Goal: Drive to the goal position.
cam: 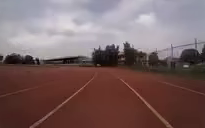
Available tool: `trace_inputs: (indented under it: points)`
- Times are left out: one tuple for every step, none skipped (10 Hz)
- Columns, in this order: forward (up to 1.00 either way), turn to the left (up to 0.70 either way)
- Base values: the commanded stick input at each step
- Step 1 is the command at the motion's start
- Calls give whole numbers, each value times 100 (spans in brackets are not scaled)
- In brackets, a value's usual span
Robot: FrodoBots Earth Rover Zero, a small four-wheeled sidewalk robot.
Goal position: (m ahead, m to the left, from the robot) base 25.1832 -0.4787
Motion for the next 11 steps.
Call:
trace_inputs:
  points:
    - [45, 0]
    - [45, 0]
    - [45, 0]
    - [45, 0]
    - [45, 0]
    - [45, 0]
    - [45, 0]
    - [45, 0]
    - [45, 0]
    - [45, 0]
    - [45, 0]
